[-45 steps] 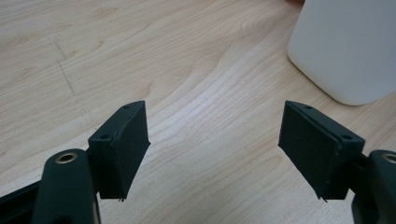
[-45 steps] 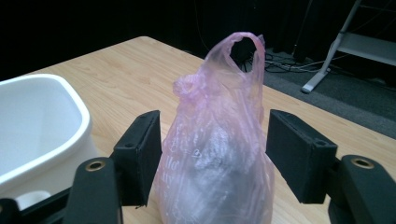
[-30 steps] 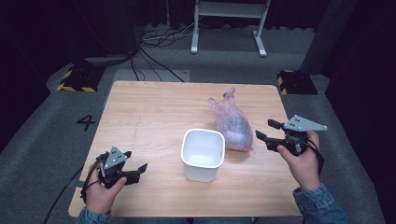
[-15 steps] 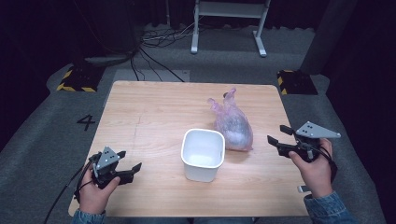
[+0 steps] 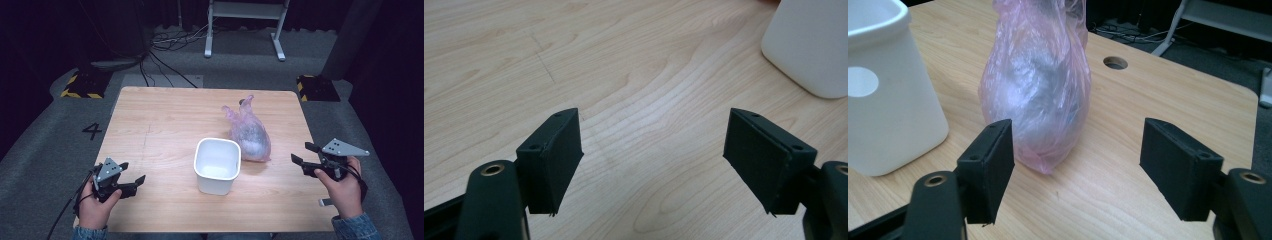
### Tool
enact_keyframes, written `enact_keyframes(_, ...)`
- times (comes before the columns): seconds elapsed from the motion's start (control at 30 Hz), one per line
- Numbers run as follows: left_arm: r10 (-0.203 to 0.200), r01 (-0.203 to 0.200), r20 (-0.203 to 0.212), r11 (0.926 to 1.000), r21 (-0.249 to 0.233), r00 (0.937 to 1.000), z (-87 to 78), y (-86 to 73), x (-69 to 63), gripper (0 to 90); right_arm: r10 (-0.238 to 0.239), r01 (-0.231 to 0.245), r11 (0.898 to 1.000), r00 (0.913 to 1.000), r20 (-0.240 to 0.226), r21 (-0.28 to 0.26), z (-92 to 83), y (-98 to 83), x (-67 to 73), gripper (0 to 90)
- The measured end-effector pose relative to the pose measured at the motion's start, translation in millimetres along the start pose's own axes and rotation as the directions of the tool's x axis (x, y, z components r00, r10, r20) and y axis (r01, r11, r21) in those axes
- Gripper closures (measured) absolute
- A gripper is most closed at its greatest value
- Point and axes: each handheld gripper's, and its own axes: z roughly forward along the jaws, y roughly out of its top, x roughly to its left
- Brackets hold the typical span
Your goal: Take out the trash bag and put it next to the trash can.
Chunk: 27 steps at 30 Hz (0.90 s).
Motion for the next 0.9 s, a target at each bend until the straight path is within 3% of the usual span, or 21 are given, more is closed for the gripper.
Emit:
enact_keyframes(0.47, -0.001, 0.001, 0.012, 0.9989, 0.046, 0.9999, 7.9, -7.5, 4.8, 20.8, 0.036, -0.035, 0.996, 0.9992, -0.014, 0.079, 10.7, -39.1, -3.2, 29.0)
enact_keyframes(0.73, 0.005, -0.003, -0.019, 0.9966, 0.082, 0.9998, 18.1, -12.3, 2.5, 20.5, 0.066, -0.064, 0.993, 0.9976, -0.019, 0.097, 13.3, -57.2, -2.6, 29.0)
enact_keyframes(0.9, 0.003, -0.002, -0.014, 0.9958, 0.091, 0.9999, 23.3, -14.4, 1.7, 20.7, 0.088, -0.085, 0.989, 0.9959, -0.020, 0.118, 15.5, -71.7, -1.4, 29.0)
